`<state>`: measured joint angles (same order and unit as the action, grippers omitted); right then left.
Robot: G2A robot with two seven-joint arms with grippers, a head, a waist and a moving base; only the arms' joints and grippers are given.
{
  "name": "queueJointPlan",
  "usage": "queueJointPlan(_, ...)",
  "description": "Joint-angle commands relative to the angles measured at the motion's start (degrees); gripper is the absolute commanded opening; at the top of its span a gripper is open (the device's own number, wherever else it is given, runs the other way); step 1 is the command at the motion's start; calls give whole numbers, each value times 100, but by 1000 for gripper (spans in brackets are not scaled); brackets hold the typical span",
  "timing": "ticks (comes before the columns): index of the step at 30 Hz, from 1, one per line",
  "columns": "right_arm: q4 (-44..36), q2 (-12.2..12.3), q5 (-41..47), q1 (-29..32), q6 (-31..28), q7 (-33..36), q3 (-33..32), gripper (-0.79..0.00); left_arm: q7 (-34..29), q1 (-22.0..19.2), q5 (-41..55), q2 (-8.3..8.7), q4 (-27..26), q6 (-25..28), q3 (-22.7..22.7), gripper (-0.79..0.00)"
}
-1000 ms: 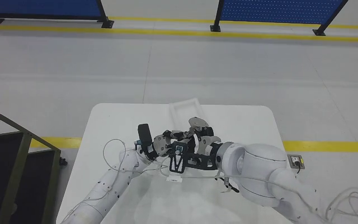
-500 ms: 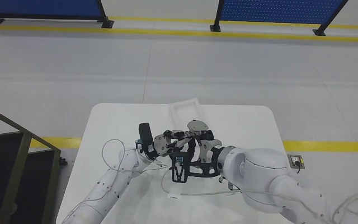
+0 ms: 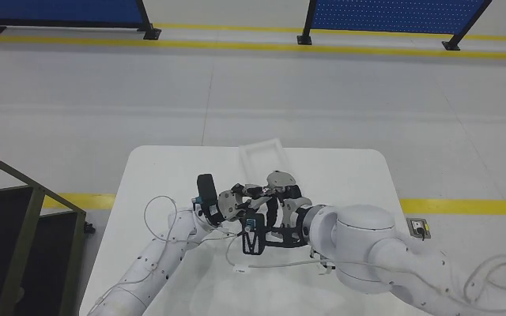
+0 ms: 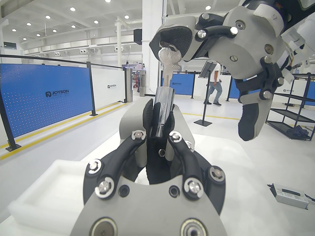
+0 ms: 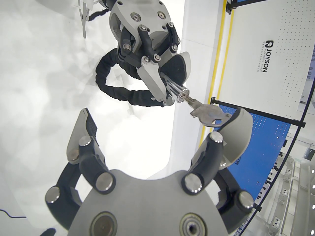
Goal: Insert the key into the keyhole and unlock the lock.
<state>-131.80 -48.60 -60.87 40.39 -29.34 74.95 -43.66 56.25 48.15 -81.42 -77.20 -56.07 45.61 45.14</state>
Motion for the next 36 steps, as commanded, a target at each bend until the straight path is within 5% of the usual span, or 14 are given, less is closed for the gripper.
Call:
queueJointPlan(1,-22,55,54,-81,-29,-30,-12,0,-7,0,-31,1,2,20,2,-785)
queueJointPlan(14,112,522,-122,-489,-1296,-1296,-111,-22,-63,30,-165,34,-86,305,44,-785)
queueJointPlan(17,116,650,-312,-579,-1471,-1471,-16,-348,-113,50,-140,43,-119,355,60,-785)
queueJointPlan(19,98,737,-423,-648,-1553,-1553,50,-437,-139,65,-124,47,-137,381,68,-785)
queueJointPlan(36,-254,1229,-99,-1240,-1827,-1828,363,-456,-303,107,-137,40,-272,545,40,-785)
